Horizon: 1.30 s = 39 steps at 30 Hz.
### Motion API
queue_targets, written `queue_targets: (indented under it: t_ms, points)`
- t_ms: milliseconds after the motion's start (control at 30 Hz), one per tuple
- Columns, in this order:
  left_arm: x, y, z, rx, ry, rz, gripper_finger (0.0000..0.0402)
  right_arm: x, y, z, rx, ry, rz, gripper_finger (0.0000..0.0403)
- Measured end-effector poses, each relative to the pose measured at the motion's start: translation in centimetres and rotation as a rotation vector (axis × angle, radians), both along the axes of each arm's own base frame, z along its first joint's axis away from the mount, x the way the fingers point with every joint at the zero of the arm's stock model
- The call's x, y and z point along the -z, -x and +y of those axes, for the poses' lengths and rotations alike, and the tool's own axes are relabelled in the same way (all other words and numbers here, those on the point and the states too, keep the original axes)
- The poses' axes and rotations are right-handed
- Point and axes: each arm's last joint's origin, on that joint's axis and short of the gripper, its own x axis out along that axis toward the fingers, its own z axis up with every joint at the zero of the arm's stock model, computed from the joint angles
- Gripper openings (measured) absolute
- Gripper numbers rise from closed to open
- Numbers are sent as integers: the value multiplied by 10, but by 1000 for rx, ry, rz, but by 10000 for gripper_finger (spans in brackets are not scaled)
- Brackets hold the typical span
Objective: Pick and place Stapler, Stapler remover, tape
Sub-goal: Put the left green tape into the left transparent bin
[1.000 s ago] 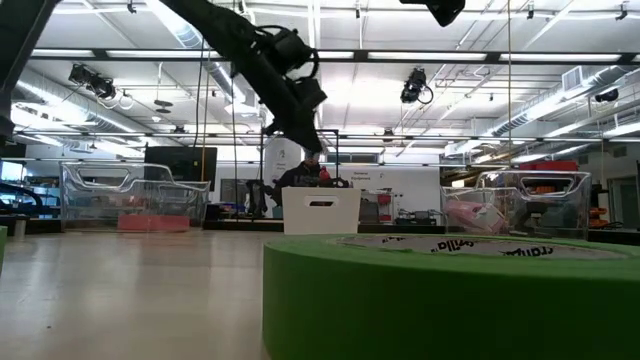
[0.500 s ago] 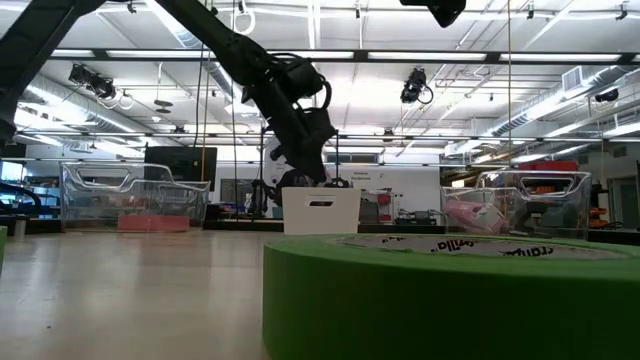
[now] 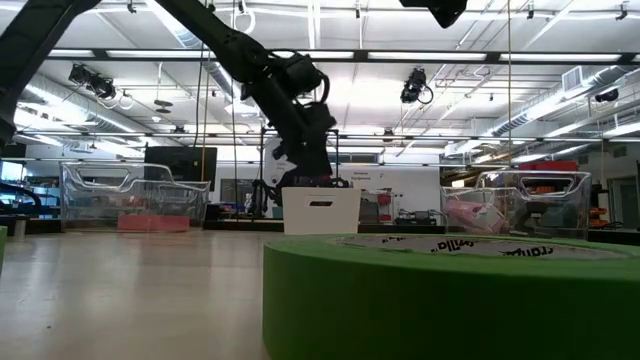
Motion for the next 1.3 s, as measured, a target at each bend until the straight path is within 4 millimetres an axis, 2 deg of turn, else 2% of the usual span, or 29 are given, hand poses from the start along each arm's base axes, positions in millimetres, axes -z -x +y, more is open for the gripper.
queue_targets:
  t_ms: [233, 433, 667, 800, 1067, 1300]
  points:
    - [-32, 7, -26, 170, 118, -66, 150, 2, 1, 0, 0, 7, 24, 137]
    - [-56, 25, -72, 276, 222, 47, 147, 2, 2, 0, 1, 8, 28, 137]
    - [-66, 53, -154, 415, 377, 369, 147, 1, 1, 0, 1, 4, 16, 137]
    - [-67, 60, -205, 480, 359, 504, 146, 0, 0, 0, 1, 0, 3, 137]
    - [-66, 73, -304, 585, 187, 577, 147, -2, -1, 0, 1, -7, -22, 137]
    - [-66, 102, -370, 558, -10, 527, 147, -5, -3, 1, 1, -17, -58, 137]
